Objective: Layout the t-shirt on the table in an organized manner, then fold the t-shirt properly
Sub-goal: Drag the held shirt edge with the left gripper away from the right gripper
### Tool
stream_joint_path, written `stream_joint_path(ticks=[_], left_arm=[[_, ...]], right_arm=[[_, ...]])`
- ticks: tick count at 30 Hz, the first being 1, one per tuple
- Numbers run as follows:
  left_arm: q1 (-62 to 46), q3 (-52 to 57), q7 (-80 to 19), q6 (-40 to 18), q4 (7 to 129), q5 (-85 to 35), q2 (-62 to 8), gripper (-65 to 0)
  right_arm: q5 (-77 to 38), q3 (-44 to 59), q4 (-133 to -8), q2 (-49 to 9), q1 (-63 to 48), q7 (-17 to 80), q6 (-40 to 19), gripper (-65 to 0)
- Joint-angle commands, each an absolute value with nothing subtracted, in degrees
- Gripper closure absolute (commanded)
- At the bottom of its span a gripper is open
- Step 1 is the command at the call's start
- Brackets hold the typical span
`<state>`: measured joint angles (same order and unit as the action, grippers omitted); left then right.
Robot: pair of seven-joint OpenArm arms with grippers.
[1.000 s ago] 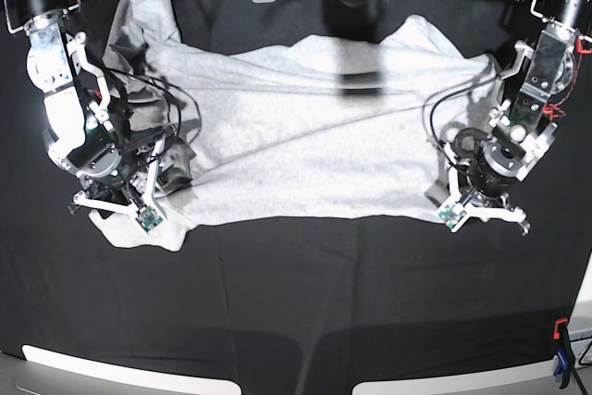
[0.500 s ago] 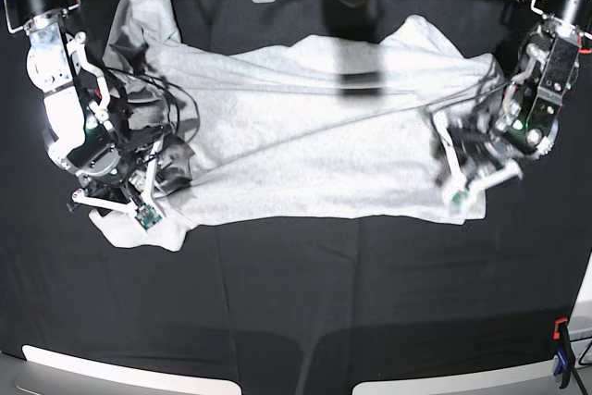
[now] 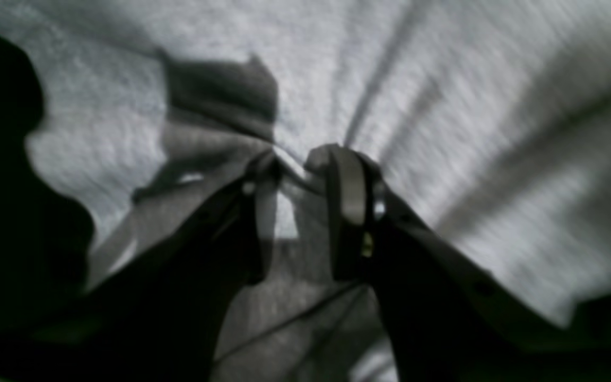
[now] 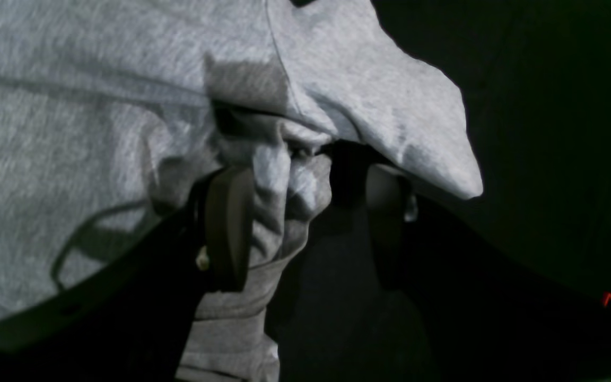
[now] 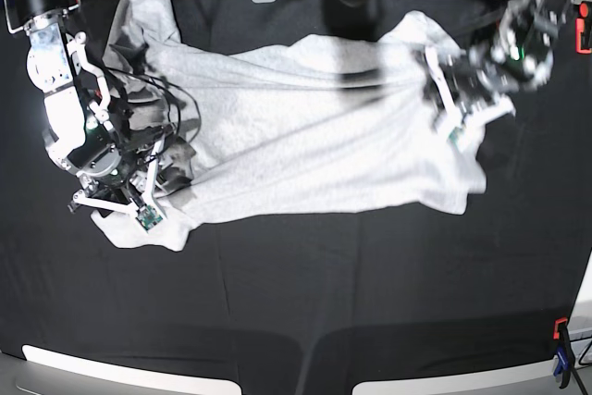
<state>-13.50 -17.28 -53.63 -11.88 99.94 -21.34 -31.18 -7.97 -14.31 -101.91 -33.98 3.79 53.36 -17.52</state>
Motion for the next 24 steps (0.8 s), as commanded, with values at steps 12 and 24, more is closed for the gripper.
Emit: stream_joint_path(ticks=[12, 24], left_arm=[[-25.36, -18.41, -58.98, -13.69, 116.25, -18.0, -31.31, -15.9], [-15.84, -18.41, -62.02, -9.8, 128.49, -12.73, -31.31, -16.4]], right_arm=[[-7.73, -13.85, -102.96, -34.76, 4.91, 52.14, -17.1, -32.9], [-7.73, -13.85, -102.96, -34.76, 4.91, 51.86, -17.1, -32.9]])
